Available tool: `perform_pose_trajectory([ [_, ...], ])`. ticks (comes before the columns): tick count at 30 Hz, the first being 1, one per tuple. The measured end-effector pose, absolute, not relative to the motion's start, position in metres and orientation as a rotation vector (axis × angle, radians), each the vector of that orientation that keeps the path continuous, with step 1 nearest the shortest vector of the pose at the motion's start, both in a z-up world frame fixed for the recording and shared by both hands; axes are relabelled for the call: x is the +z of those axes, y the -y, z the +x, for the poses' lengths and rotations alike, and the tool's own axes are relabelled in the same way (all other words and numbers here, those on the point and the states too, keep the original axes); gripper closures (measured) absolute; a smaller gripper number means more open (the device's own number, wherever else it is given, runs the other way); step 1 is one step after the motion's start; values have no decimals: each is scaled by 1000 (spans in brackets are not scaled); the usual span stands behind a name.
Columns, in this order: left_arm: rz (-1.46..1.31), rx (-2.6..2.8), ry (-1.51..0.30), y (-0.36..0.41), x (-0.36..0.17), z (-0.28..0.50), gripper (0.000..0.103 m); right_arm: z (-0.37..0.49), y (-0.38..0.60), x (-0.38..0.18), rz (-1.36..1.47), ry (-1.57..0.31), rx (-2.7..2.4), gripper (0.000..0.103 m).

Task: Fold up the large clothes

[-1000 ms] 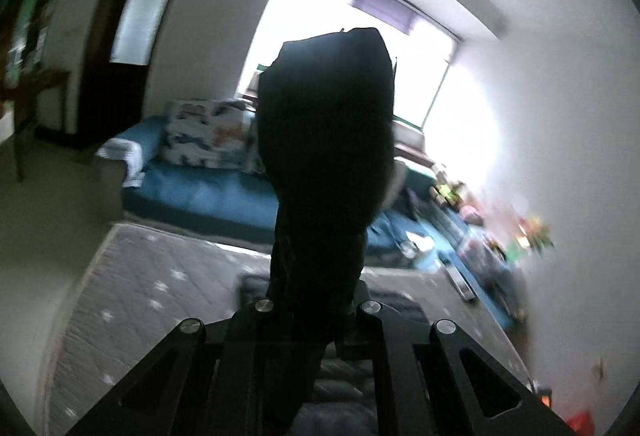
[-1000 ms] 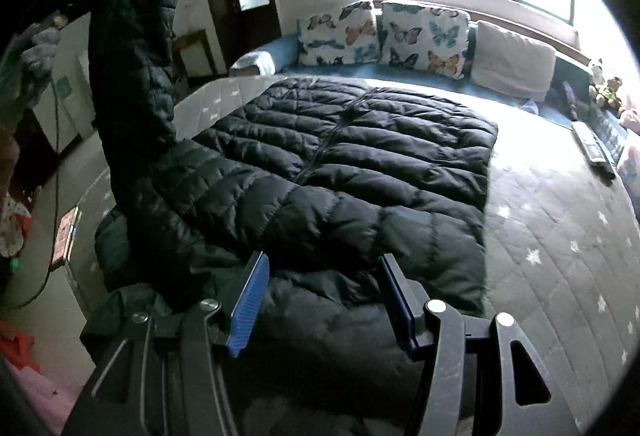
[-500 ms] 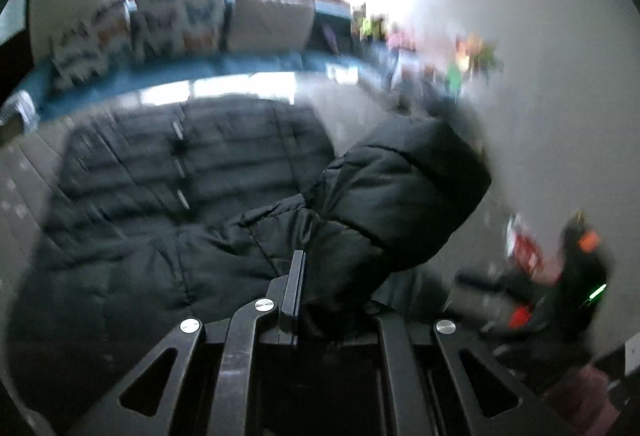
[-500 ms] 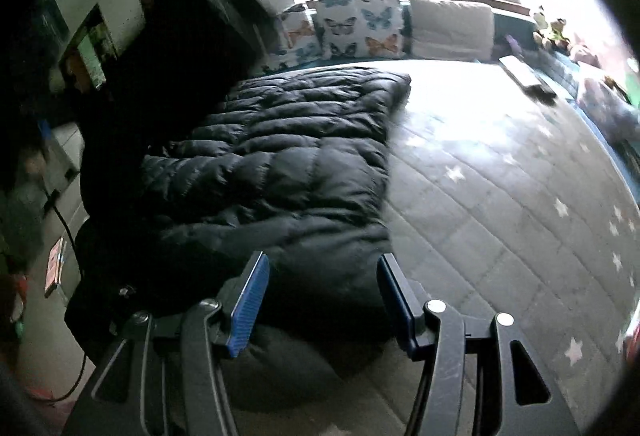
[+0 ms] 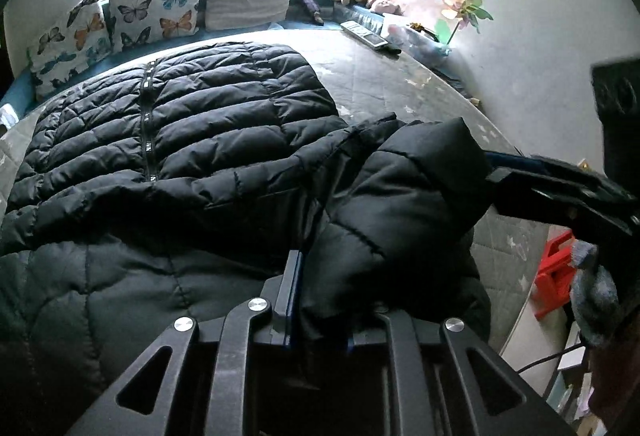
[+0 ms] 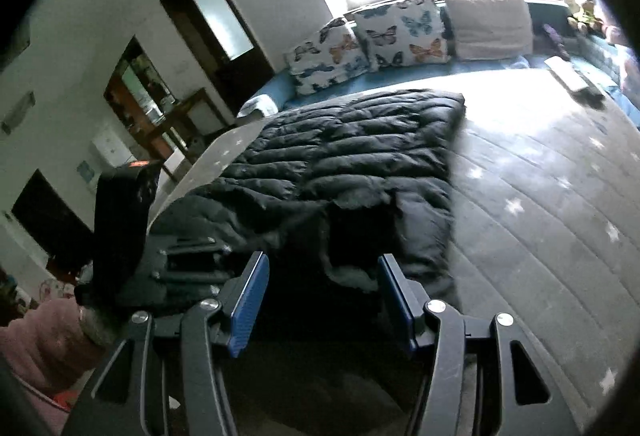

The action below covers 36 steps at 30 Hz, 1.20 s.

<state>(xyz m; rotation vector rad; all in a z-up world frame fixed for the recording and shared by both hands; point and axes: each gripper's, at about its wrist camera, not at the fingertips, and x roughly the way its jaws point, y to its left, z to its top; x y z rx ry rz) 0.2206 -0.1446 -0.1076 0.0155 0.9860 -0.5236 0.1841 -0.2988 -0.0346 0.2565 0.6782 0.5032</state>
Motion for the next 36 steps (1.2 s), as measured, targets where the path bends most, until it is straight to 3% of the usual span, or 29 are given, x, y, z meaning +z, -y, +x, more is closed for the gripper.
perform_pose_trajectory([
  [1, 11, -526, -983, 141, -81, 212, 84, 189, 295, -36, 259, -692, 511, 44],
  [5, 18, -527, -988, 136, -68, 200, 81, 210, 286, -52, 305, -774, 524, 76],
  [11, 6, -577, -1005, 117, -41, 186, 71, 193, 282, -44, 199, -728, 455, 89],
  [17, -87, -588, -952, 56, 11, 168, 52, 179, 284, -48, 65, -722, 353, 89],
  [25, -163, -312, -955, -63, 13, 205, 52, 189, 297, -93, 147, -810, 364, 89],
  [30, -224, -276, -1065, -96, -39, 214, 52, 178, 303, -71, 136, -802, 335, 87],
  [36, -150, -308, -1028, -85, -46, 200, 52, 155, 293, -6, -55, -608, 156, 82],
])
